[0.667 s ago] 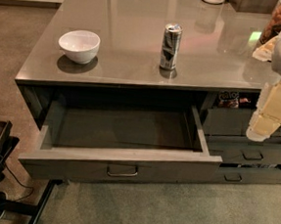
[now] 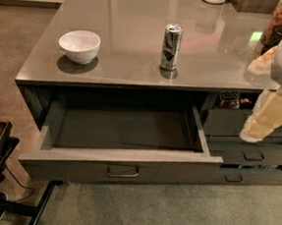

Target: Close top drawer

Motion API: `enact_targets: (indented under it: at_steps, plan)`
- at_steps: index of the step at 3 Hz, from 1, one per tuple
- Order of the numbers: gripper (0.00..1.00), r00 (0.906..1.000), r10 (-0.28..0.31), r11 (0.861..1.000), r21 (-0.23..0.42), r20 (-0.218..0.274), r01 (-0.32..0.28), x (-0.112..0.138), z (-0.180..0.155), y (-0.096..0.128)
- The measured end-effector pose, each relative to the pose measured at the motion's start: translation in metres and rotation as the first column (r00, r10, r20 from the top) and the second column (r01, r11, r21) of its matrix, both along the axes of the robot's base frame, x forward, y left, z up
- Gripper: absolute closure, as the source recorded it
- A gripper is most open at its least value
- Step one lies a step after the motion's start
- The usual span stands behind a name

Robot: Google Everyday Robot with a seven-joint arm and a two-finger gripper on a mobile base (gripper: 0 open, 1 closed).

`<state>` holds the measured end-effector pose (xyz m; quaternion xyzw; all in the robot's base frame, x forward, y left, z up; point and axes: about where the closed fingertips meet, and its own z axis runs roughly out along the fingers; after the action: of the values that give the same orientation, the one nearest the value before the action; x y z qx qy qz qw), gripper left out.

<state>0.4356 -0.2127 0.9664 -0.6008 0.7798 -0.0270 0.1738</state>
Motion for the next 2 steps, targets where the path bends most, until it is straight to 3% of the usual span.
enact_targets:
  at_steps: [1,2]
  plan:
    - [0.40,1.0000,0.003,0.997,0.079,-0.008,-0.002,-0.009,-0.039,0.012]
    - [0.63,0.9981,0.029,0.984,0.176,-0.053,-0.019,-0.017,-0.103,0.031]
